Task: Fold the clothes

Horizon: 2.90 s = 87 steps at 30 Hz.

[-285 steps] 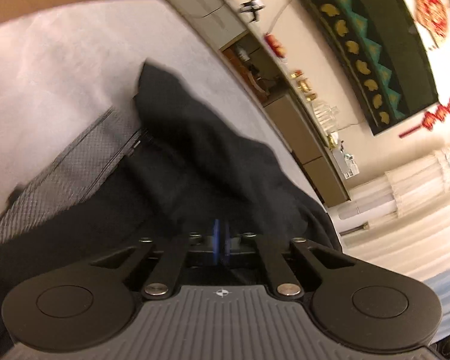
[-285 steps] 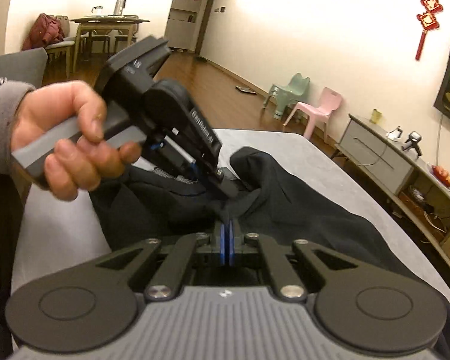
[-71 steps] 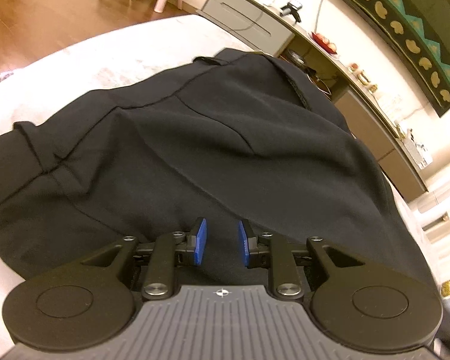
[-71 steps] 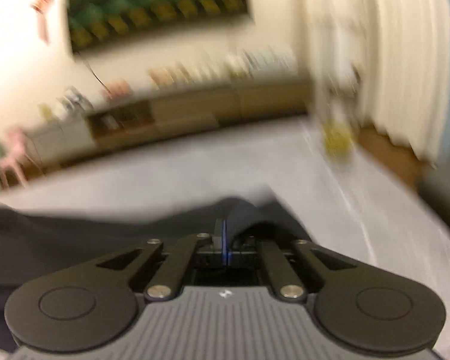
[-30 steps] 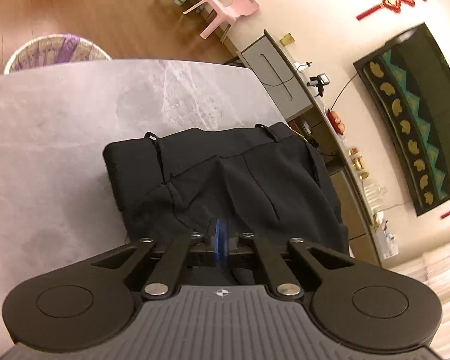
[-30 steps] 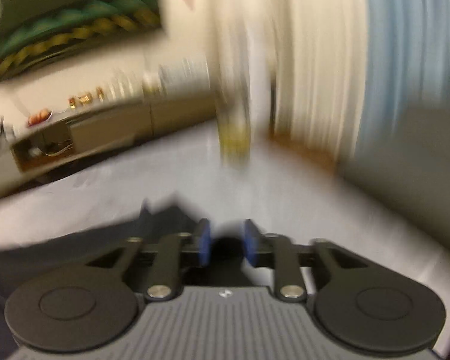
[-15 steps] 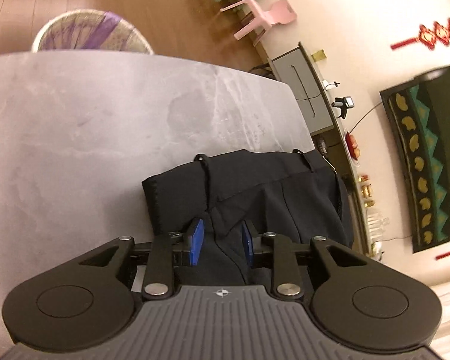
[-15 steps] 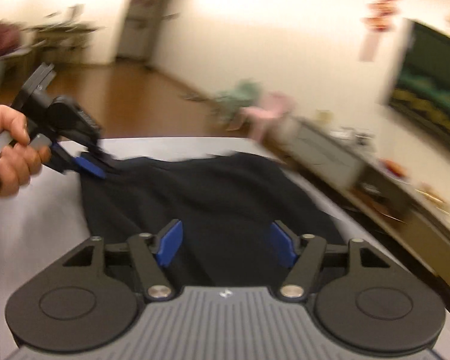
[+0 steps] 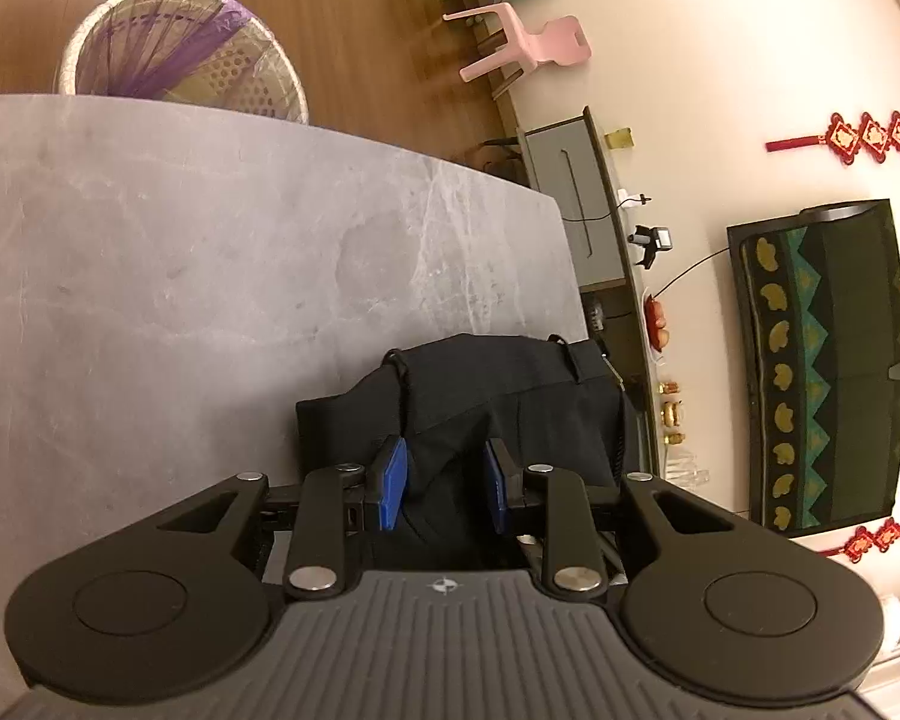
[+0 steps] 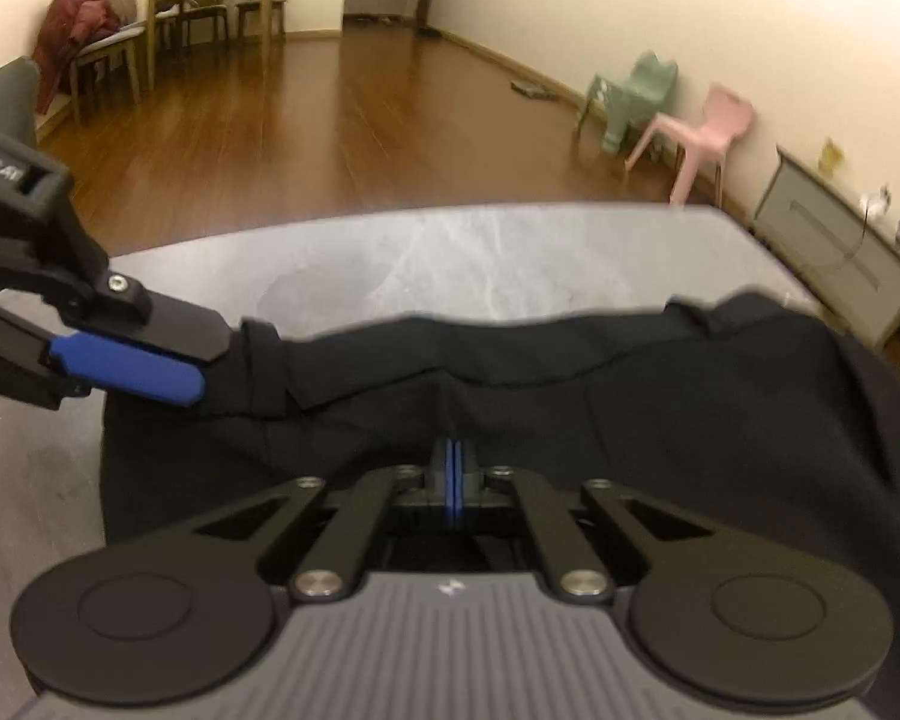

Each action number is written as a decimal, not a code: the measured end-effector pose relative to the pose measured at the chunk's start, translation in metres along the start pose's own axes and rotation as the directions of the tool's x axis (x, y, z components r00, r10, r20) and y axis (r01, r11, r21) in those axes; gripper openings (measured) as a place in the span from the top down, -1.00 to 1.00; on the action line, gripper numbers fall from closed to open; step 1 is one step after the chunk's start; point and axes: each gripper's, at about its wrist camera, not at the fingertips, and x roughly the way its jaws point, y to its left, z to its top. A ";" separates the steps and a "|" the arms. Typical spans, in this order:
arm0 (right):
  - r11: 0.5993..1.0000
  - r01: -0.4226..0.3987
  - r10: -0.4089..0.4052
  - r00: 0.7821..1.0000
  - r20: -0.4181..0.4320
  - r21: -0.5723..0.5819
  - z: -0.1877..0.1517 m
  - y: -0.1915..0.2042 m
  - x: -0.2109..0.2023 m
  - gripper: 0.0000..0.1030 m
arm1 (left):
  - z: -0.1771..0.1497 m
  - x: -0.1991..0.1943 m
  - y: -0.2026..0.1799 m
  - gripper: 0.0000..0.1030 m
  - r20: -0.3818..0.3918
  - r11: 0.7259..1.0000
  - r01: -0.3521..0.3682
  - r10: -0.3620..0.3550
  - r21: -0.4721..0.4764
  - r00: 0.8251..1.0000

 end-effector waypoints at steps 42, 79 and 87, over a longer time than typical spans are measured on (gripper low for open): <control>0.945 0.096 -0.148 0.978 0.147 0.314 -0.129 0.040 -0.212 0.51 | -0.018 -0.034 -0.023 0.95 0.061 0.961 0.096 -0.116 0.261 0.991; -0.329 0.093 -0.506 0.823 -0.258 0.940 -0.578 -0.213 -0.518 0.96 | -0.048 0.008 -0.014 0.86 -0.062 0.930 -0.140 0.171 0.341 0.983; -0.182 0.012 -0.615 0.779 -0.124 0.983 -0.566 -0.187 -0.550 0.40 | -0.041 -0.001 -0.009 0.89 0.000 0.924 -0.177 0.188 0.338 0.982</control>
